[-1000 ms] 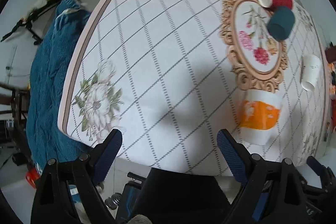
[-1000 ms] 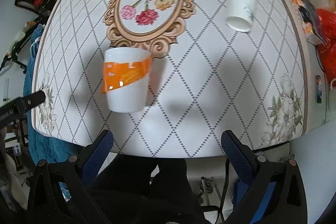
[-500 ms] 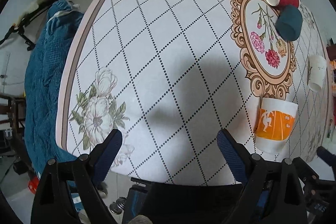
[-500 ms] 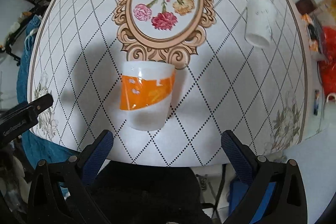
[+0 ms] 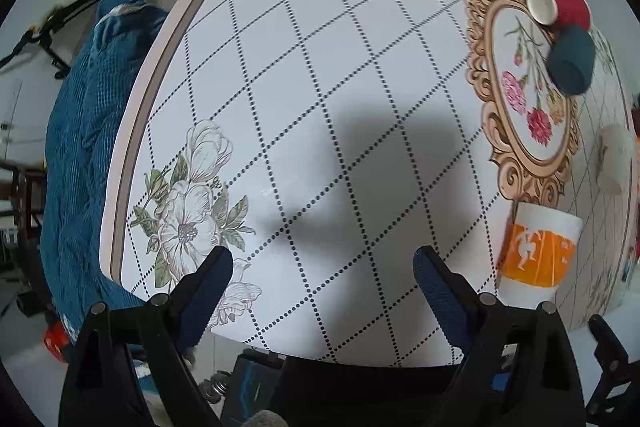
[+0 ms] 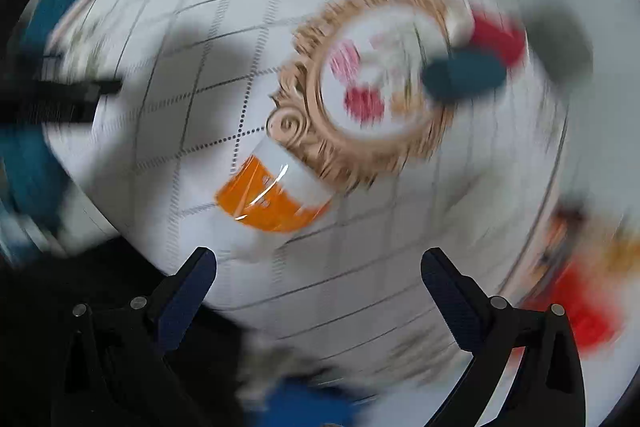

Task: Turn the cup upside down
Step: 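Move the right gripper to the upright cup and grasp its body, then lift the cup with the right gripper and rotate it rim-down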

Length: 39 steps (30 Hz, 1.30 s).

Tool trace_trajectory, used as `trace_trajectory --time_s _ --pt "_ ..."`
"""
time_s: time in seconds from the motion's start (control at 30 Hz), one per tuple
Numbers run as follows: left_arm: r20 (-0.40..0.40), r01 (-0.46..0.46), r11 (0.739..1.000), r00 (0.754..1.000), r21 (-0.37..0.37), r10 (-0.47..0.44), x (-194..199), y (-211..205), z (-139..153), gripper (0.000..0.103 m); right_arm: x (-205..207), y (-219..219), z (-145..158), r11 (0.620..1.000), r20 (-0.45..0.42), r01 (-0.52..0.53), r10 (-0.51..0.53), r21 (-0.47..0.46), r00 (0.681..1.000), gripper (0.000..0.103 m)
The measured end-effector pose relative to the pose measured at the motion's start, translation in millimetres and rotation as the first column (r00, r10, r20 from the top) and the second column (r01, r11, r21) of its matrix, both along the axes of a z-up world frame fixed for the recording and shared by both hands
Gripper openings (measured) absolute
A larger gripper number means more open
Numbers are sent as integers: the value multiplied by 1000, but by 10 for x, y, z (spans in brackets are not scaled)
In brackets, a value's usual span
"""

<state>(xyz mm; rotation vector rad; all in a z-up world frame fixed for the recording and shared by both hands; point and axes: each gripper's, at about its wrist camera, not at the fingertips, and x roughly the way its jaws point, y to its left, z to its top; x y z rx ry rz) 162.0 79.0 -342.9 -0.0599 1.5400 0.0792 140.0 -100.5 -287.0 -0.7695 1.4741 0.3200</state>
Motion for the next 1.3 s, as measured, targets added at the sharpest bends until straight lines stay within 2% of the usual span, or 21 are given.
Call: trace_trajectory --time_s 0.03,0.07,0.1,0.13,0.17,0.2,0.23,0.27,0.37,0.4,0.43,0.47,0.6,0.7,0.73,0.9,1.1,1.2,1.3 --pt "-3 -7 1000 1000 2 7 -1 10 -21 92 -47 89 -14 991 8 -127 127 -43 992 103" --pt "-8 -14 1000 1000 3 14 -1 20 -47 92 -150 204 -50 943 21 -313 317 -114 948 103" --pt "-13 -22 1000 1000 3 22 -3 28 -71 92 -223 258 -88 890 26 -424 434 -167 900 103" --pt "-18 -29 1000 999 2 29 -6 34 -96 92 -357 324 -163 782 12 -576 596 -240 803 103" --pt "-21 -33 999 999 1 33 -5 38 -113 92 -438 349 -214 705 -8 -653 678 -277 735 103" --pt "-23 -38 999 999 3 38 -4 45 -132 93 -577 365 -305 567 -57 -761 789 -316 612 103" --pt "-23 -41 999 999 4 41 -9 54 -145 93 -669 362 -374 464 -100 -820 848 -334 521 103" --pt "-22 -44 999 999 7 45 -5 61 -157 93 -794 330 -473 318 -165 -884 906 -343 390 103" --pt "-15 -53 998 998 25 54 10 84 -186 93 -1008 225 -648 31 -285 -949 950 -314 125 103" --pt "-13 -56 998 998 29 56 12 92 -194 93 -1069 157 -712 -83 -328 -950 945 -300 21 103" --pt "-10 -59 998 998 33 59 15 100 -204 93 -1107 97 -768 -166 -353 -942 934 -293 -55 103" --pt "-9 -61 997 998 37 62 10 111 -213 93 -1145 20 -829 -277 -389 -920 908 -276 -156 103" --pt "-11 -72 997 997 37 72 -1 112 -266 93 -1139 -148 -971 -484 -456 -847 818 -220 -349 103" --pt "-16 -72 997 997 37 73 -12 69 -319 93 -1160 -223 -1093 -584 -483 -791 754 -181 -446 103" --pt "-20 -71 997 997 35 72 -16 60 -344 93 -1138 -227 -1132 -609 -493 -775 733 -167 -470 103" --pt "-33 -61 998 998 35 62 -40 17 -431 93 -1111 -285 -1293 -680 -505 -722 672 -132 -541 103" --pt "-46 -52 998 997 39 54 -46 5 -513 93 -990 -351 -1431 -719 -523 -687 627 -104 -577 103" --pt "-47 -59 998 997 39 60 -34 19 -522 93 -919 -358 -1473 -723 -523 -685 620 -89 -585 100" --pt "-47 -61 997 997 41 63 -24 4 -508 93 -930 -333 -1521 -714 -518 -694 629 -92 -579 98"
